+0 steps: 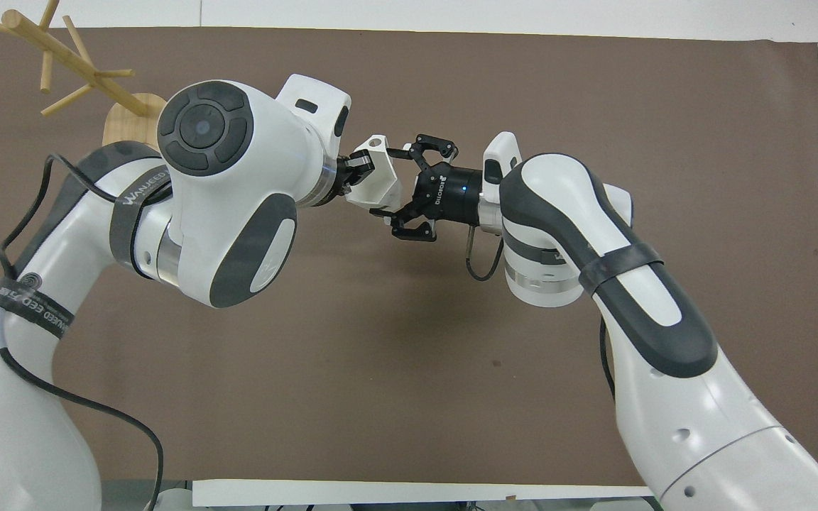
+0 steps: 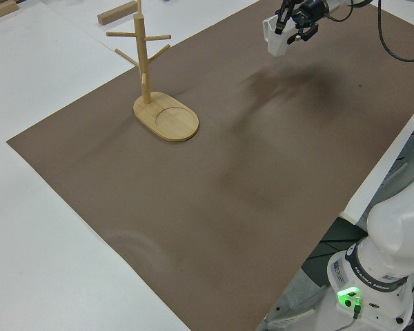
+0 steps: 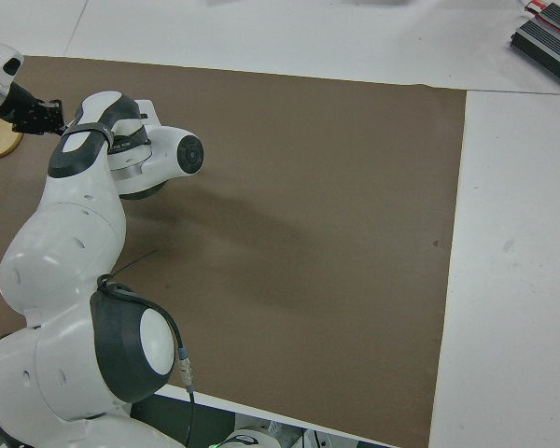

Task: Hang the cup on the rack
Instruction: 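Carry the cup with the left gripper while the right gripper withdraws, then hang the cup on a mug tree peg with the left gripper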

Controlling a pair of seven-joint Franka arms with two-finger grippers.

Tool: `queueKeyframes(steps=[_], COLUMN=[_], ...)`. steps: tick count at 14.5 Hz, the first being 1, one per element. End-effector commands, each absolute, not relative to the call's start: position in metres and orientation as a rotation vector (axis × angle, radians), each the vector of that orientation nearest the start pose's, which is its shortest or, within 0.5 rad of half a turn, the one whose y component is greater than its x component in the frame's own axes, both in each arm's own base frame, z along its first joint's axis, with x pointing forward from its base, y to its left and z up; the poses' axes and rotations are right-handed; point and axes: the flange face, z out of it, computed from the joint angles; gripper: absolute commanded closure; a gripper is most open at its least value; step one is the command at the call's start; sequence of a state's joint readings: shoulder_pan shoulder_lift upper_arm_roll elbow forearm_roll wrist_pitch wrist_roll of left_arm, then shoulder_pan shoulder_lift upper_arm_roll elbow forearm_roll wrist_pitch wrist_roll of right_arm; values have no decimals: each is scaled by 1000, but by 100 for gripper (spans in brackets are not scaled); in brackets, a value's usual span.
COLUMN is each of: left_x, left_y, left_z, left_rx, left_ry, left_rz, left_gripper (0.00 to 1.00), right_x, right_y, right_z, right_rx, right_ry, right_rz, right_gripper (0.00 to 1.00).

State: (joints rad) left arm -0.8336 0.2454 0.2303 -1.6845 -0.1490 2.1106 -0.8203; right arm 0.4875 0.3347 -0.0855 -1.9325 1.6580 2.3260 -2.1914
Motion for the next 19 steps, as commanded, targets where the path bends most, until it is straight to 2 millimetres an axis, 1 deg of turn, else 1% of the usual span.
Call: queueKeyframes(steps=[1,3,4,6,7,8,9,10,11,12,13,15,16,17,18,19], left_x=[520,520,521,525,526,531,537,547,553,562,565,564,563,560,556,550], left_y=[-382,-382,-381,-376,-373,-368,-362,-350,-339,-323,-303,-262,-239,-222,-206,-190], left_z=[474,475,475,476,477,480,482,486,492,495,497,492,485,473,466,457], left_rx=[-3290,-3291,-3289,-3278,-3276,-3279,-3290,-3301,-3306,-3310,-3318,-3338,-3336,-3327,-3313,-3292], left_ry=[-453,-436,-432,-369,-371,-397,-423,-466,-502,-558,-600,-701,-725,-740,-773,-814], left_rz=[-151,-156,-157,-190,-195,-216,-260,-313,-343,-391,-455,-646,-759,-856,-970,-1085], left_gripper=[100,100,100,100,100,100,100,100,100,100,100,100,100,100,100,100], right_x=[583,593,596,598,598,600,601,600,594,591,590,586,581,574,567,560], right_y=[182,119,91,41,23,9,-7,-21,-33,-47,-61,-75,-80,-90,-93,-96], right_z=[356,355,357,355,362,385,403,424,445,461,480,525,545,568,590,605], right_rx=[-1695,-1688,-1695,-1735,-1755,-1769,-1816,-1908,-2013,-2148,-2270,-2432,-2533,-2659,-2754,-2834], right_ry=[-1507,-1617,-1674,-1764,-1827,-1959,-2053,-2075,-2053,-1999,-1922,-1783,-1653,-1466,-1285,-1145], right_rz=[-1108,-1016,-972,-887,-848,-782,-681,-587,-495,-394,-303,-128,-41,35,93,162], right_gripper=[0,0,0,0,0,0,0,0,0,0,0,0,0,0,0,0])
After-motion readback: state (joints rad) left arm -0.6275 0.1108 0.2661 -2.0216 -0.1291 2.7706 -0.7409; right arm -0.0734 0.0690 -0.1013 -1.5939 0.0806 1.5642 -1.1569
